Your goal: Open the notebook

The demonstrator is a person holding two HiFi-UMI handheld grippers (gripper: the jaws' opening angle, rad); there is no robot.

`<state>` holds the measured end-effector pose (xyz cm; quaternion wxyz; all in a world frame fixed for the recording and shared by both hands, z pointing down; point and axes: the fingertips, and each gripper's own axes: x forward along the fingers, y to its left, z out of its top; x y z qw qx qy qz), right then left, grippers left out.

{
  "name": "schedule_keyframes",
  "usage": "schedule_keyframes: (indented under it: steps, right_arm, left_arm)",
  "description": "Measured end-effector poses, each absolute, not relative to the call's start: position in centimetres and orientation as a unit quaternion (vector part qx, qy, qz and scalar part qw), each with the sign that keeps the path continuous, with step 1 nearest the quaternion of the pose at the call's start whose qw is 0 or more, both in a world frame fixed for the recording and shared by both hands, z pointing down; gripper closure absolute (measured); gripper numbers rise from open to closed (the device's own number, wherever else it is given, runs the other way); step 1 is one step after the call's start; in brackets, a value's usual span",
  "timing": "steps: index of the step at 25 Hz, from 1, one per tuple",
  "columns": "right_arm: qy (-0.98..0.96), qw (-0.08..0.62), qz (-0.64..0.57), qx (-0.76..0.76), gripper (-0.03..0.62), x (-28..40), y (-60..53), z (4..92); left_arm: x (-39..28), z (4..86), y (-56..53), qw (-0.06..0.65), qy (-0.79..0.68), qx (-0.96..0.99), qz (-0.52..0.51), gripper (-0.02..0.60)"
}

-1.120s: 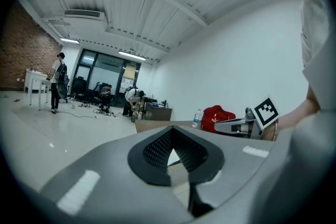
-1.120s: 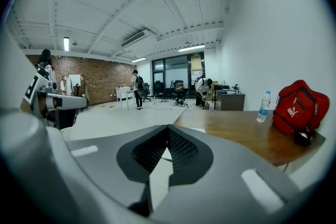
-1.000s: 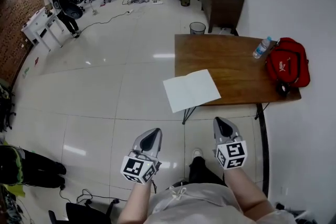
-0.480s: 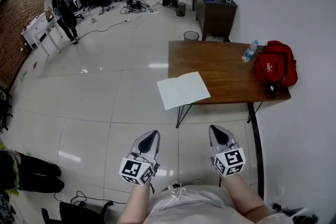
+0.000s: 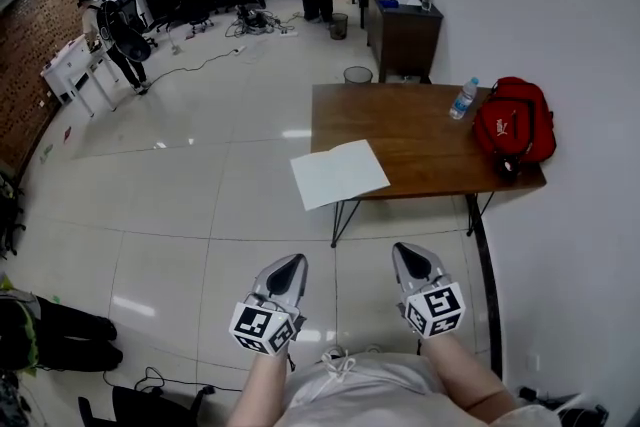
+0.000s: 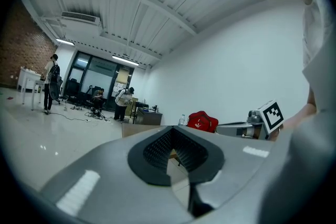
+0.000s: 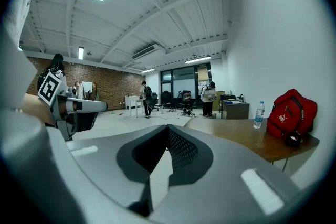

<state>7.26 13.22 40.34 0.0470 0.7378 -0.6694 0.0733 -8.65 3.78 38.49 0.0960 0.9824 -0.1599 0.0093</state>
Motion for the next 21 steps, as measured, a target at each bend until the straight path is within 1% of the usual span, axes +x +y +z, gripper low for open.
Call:
schedule_keyframes:
  steps: [6, 12, 21]
  right_arm:
    - [-0.674, 0.032, 0.075, 0.734, 0.589, 7.1, 13.7, 40.0]
    - [-0.683, 0.038, 0.072, 0.725, 0.588, 6.4, 13.3, 40.1]
    - [-0.684, 0.047, 0.075, 0.724, 0.588, 6.2, 13.3, 40.7]
  left_arm:
    - [-8.4, 38.1, 4.0, 0.081, -0.166, 0.983, 0.013, 0.576]
    - [-8.1, 37.9, 4.0, 0.073, -0.171, 0.983, 0.014, 0.575]
    - [-8.0, 38.6, 3.8, 0.079, -0.179, 0.980, 0.020, 0.575]
